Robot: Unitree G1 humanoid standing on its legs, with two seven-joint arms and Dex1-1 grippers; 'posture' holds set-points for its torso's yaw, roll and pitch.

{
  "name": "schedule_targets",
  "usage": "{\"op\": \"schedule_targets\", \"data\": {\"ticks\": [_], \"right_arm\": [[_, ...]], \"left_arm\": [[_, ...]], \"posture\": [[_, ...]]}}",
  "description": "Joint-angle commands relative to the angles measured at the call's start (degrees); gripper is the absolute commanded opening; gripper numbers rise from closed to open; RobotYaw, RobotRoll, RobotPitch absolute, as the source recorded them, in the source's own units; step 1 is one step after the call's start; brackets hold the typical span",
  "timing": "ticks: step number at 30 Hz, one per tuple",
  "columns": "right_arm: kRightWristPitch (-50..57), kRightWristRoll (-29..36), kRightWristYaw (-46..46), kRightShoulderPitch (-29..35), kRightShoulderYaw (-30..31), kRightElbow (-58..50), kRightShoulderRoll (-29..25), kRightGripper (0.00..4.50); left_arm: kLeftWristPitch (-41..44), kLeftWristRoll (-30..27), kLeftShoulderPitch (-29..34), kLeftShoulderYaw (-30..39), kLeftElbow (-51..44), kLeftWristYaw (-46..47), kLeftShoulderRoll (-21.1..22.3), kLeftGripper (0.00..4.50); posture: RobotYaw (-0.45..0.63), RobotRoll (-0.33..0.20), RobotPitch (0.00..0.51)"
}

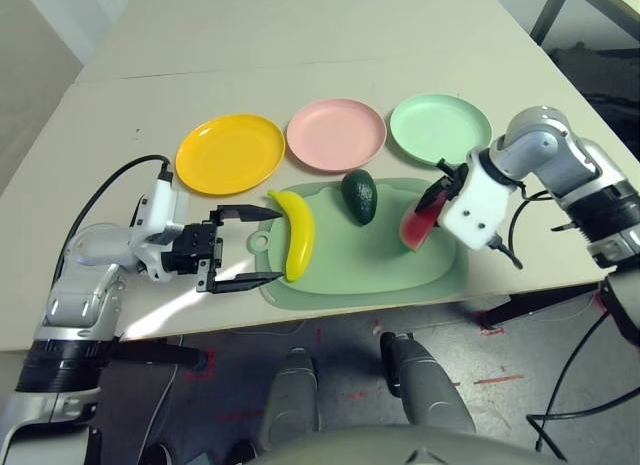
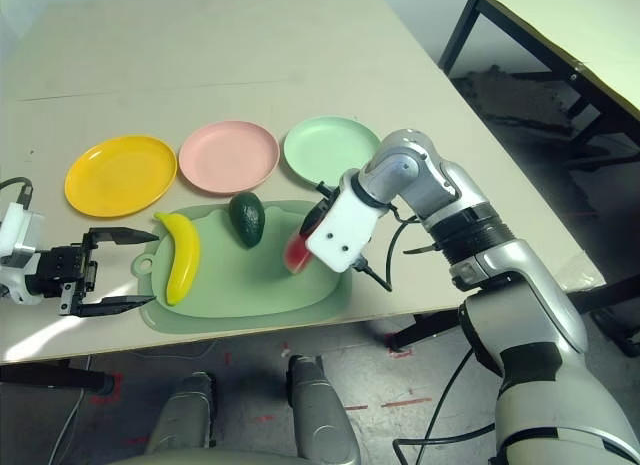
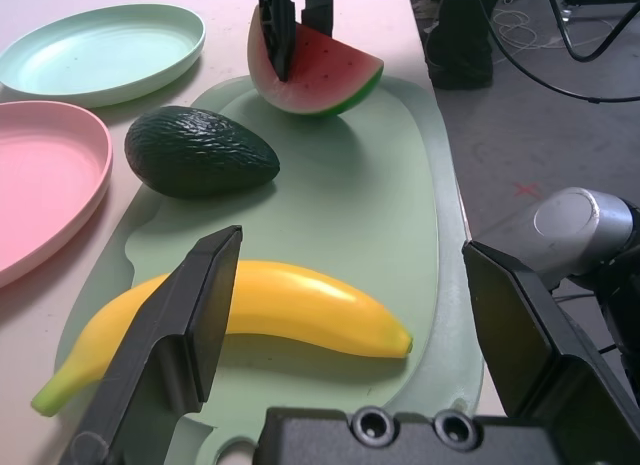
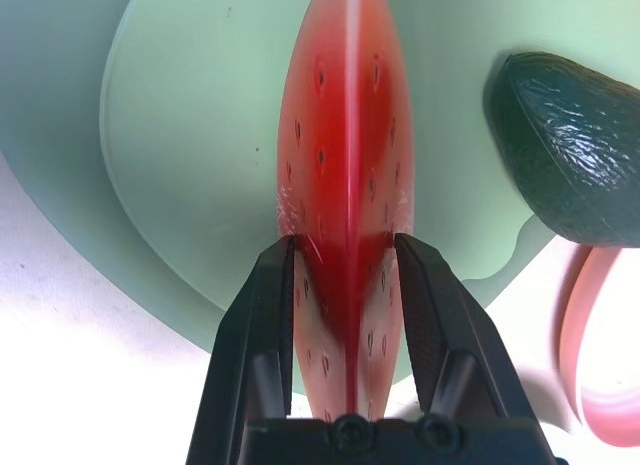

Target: Place the fruits into color-matched plates.

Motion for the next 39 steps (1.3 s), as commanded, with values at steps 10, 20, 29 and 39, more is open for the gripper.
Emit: {"op": "schedule_targets", "data": {"ticks": [10, 20, 29, 39], "right_arm": [[8.5, 5.8, 3.3, -1.3, 1.3, -5.1, -2.6, 1.07], [8.4, 2.1, 2.1, -0.7, 0.8, -2.0, -0.6, 0.69], [8.8, -1.4, -0.5, 0.5, 0.2, 0.5, 1.1, 2.37], [9.4, -2.7, -1.0, -0.1, -0.5, 2.5, 2.6, 4.47]], "left_arm": [[-1.1, 1.1, -0.3, -1.2, 1.2, -0.7, -1.0, 4.5], [-1.6, 1.0, 0.5, -0.9, 0.8, -0.1, -1.0, 4.5], [-1.6, 1.0, 0.9, -0.8, 0.7, -0.1, -0.6, 4.5], [-0.4, 0.0, 0.2, -0.6, 0.8, 0.4, -1.0, 4.5]], "posture": [[-0.06, 0.0, 0.183], [-0.04, 0.0, 0.179], [-0.05, 0.0, 0.18], [-0.05, 0.0, 0.179]]}}
